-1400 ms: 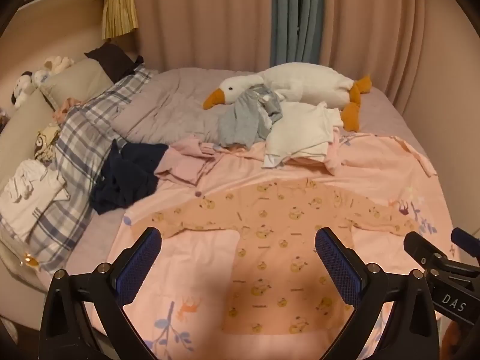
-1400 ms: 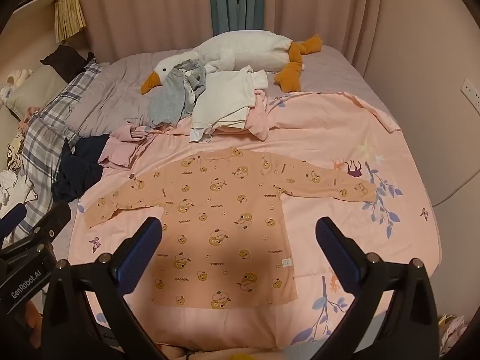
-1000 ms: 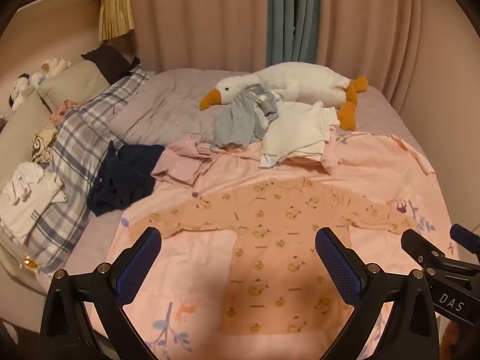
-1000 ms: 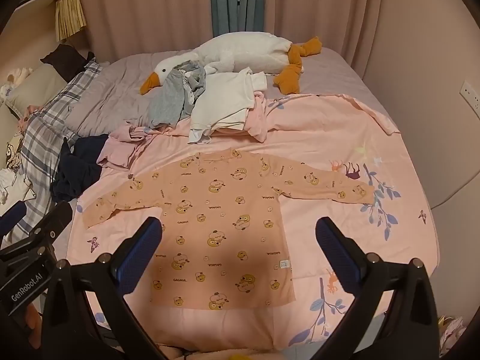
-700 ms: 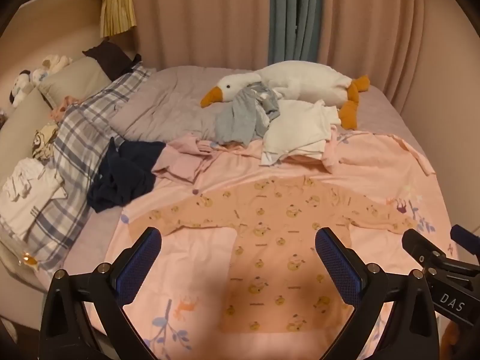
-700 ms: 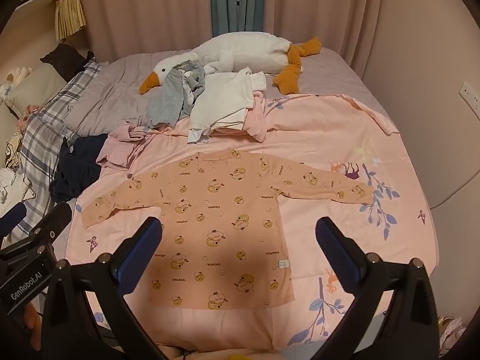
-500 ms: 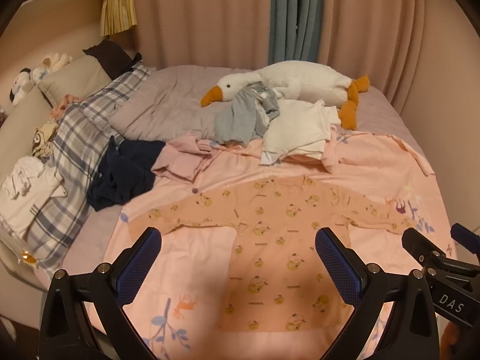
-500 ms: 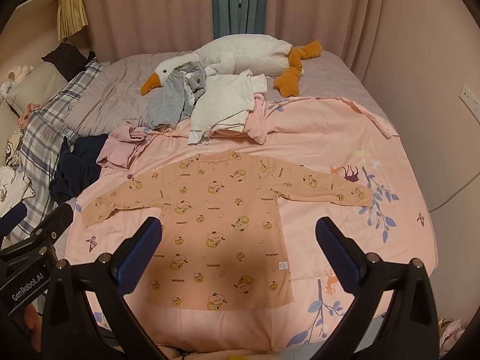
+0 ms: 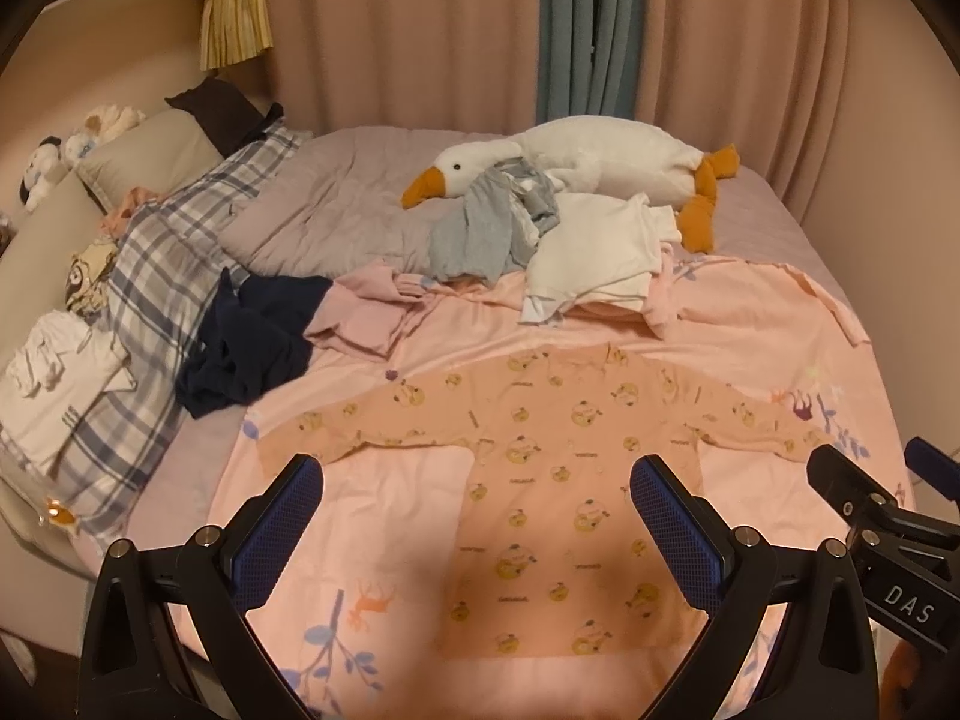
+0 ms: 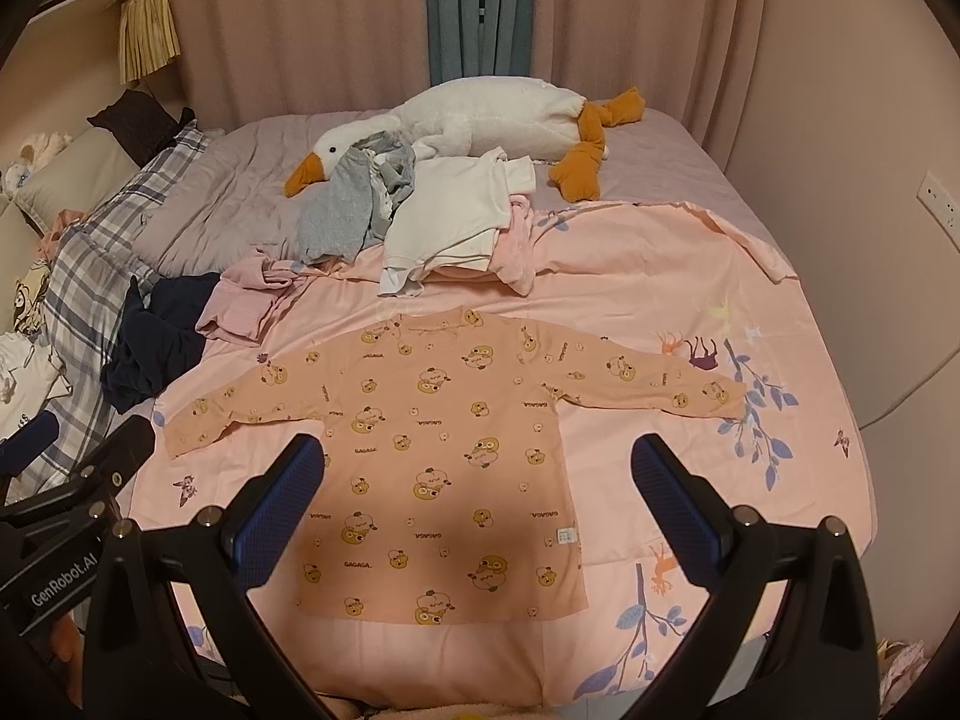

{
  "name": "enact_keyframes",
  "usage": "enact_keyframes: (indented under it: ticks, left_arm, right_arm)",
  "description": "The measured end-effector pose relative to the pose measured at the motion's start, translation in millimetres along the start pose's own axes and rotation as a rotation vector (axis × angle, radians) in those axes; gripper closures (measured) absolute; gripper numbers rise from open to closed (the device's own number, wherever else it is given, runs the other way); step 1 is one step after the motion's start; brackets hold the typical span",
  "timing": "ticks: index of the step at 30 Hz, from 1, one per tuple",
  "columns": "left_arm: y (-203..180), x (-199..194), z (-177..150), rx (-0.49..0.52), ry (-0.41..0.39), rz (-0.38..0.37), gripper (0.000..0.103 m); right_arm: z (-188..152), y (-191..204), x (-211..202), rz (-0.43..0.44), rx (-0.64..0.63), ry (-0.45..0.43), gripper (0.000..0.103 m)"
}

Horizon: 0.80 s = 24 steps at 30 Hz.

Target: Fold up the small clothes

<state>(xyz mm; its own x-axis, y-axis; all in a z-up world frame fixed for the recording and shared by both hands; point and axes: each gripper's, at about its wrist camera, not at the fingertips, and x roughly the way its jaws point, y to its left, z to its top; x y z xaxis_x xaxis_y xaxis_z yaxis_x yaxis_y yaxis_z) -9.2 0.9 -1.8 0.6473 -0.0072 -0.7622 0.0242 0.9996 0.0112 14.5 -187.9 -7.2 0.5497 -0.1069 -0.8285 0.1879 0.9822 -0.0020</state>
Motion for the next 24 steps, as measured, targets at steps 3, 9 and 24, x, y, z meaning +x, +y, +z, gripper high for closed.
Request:
enact_keyframes:
  ticks: [3,9,24]
  left_arm:
    - [1.2,-0.5,-0.6,-0.006,-0.003,0.003,0.001]
    - [2.9,-0.7,0.6,-0.003,0.002,0.000,0.001]
    - [-2.6,3.1,11.4,0.007,0.000,-0.005,0.001]
  right_arm:
    - [-0.6,0.5,-0.9,0.003,0.001,-0.005,0.000]
    - [-0.6,2.1,-0.8,0.000,-0.003,-0.009,0.000]
    - [8.1,1.6,3.2,-0.017,-0.013,-0.020,0.000]
